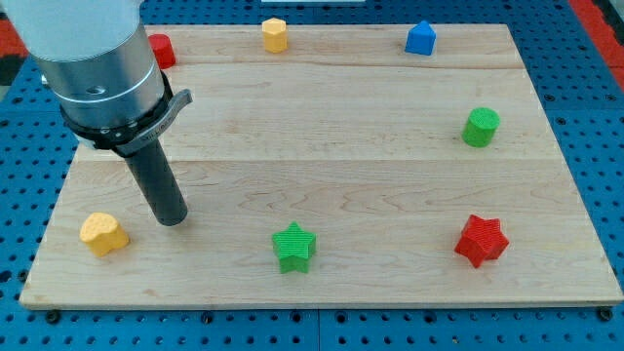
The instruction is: Move red star closer to the red circle
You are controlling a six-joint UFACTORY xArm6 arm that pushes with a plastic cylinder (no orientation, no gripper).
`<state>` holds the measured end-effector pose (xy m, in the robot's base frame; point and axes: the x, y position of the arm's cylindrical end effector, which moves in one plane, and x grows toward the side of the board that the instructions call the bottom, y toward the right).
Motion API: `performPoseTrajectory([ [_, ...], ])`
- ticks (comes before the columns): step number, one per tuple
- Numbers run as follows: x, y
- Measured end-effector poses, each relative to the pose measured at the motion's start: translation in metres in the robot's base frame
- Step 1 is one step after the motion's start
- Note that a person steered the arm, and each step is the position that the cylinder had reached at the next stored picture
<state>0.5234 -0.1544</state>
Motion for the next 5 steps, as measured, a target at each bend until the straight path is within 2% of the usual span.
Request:
performPoseTrajectory([
  [2, -0.013, -0.012],
  [3, -0.042, 0.029],
  [4, -0.043, 0.171],
  [5, -0.065, 0.281],
])
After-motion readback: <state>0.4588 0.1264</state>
